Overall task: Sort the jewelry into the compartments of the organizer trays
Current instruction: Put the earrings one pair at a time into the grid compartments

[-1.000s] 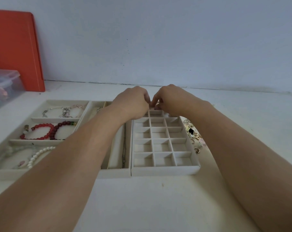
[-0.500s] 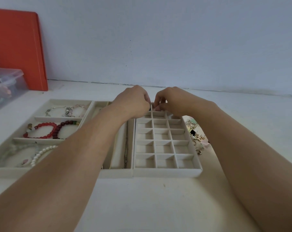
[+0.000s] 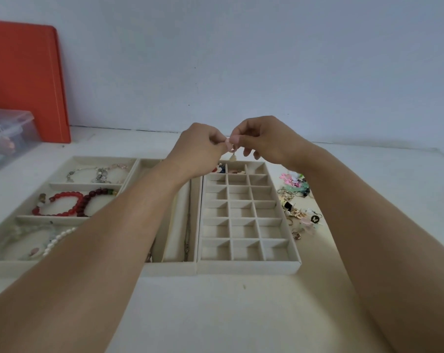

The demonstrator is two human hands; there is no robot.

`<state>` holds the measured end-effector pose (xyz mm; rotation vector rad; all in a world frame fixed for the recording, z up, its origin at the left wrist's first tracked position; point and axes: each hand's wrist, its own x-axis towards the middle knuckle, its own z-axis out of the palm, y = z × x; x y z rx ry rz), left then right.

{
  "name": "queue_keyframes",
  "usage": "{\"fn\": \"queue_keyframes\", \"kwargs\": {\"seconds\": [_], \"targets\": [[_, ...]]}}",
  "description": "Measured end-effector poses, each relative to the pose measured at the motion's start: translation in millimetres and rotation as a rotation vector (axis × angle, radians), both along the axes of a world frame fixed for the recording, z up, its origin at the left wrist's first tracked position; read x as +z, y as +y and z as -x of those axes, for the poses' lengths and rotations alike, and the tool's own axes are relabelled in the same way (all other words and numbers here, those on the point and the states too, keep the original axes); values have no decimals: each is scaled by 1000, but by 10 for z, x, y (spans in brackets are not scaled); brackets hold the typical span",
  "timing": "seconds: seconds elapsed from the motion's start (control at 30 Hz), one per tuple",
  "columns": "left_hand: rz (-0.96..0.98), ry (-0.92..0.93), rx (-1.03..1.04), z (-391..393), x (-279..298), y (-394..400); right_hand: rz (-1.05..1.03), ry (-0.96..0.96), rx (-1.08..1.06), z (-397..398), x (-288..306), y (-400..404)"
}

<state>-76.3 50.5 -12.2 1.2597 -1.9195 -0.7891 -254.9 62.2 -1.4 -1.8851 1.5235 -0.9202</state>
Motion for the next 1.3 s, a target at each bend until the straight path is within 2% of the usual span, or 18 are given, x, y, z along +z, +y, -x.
{"fn": "queue_keyframes", "kwargs": {"seconds": [0.1, 0.3, 0.33, 0.47, 0.57, 0.83, 1.1, 1.3], "targets": [[2, 123, 38, 4, 42, 38, -47, -114, 50, 23, 58, 45], [-13, 221, 89, 0, 13, 21, -81, -57, 57, 7, 12, 48], [-18, 224, 97, -4, 3, 10, -70, 6, 24, 21, 7, 31], [-26, 202, 128, -5, -36, -23, -69, 490, -76, 72, -42, -37], [-37, 194, 134, 7, -28, -3, -123, 605, -48, 55, -130, -58], [-34, 215, 134, 8, -15, 17, -143, 640, -86, 21, -228, -87], [38, 129, 103, -9, 11, 4, -124, 714, -187, -102, -251, -96], [-5, 102, 66, -8, 32, 52, -101, 735, -251, -160, -273, -96]]}}
